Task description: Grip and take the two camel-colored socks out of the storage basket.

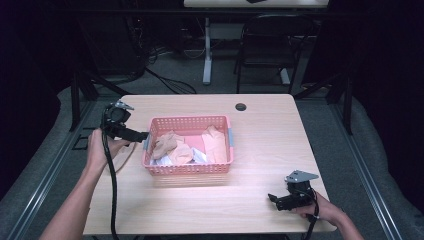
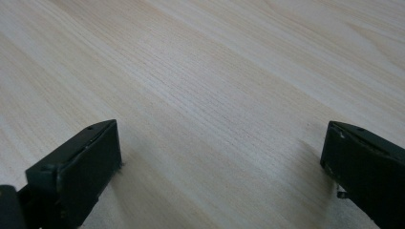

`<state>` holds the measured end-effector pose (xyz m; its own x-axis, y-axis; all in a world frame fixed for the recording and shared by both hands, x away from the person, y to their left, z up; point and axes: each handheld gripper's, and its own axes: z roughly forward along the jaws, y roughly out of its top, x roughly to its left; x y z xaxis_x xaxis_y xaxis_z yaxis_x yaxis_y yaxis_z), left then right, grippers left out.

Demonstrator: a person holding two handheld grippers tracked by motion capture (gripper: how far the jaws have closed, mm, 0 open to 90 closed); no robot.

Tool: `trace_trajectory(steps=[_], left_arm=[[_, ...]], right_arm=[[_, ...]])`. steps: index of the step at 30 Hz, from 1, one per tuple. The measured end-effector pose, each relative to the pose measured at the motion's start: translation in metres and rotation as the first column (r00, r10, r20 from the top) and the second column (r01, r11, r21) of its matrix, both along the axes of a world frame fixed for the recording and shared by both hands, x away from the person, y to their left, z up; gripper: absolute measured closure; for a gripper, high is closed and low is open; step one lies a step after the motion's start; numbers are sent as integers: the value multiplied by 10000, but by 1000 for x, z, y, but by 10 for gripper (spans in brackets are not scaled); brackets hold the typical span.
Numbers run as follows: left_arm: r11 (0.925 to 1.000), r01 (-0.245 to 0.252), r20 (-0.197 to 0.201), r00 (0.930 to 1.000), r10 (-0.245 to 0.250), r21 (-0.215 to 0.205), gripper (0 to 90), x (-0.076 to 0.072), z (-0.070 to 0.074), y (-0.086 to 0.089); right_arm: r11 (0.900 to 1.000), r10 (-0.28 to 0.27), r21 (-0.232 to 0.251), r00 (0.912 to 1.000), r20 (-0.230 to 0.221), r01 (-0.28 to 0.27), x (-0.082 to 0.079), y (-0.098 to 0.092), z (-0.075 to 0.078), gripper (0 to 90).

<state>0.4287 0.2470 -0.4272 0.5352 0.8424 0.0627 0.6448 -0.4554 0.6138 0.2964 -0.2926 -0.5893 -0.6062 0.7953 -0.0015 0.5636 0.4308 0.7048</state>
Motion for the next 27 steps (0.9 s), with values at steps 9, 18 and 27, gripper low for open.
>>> trace_trajectory(steps=[9, 18, 27], left_arm=[[9949, 954, -639, 9936, -932, 315, 2, 6, -8, -24], [9891, 1469, -715, 9866, -1464, 25, 14, 16, -29, -39], [9880, 1534, -1421, 9778, -1541, -159, 55, 28, -57, -48]], right_arm=[[10000, 8, 20, 10000, 6, -8, 0, 0, 0, 0], [10000, 0, -6, 10000, 9, 0, 0, 0, 0, 0], [10000, 2, 15, 10000, 8, -2, 0, 0, 0, 0]])
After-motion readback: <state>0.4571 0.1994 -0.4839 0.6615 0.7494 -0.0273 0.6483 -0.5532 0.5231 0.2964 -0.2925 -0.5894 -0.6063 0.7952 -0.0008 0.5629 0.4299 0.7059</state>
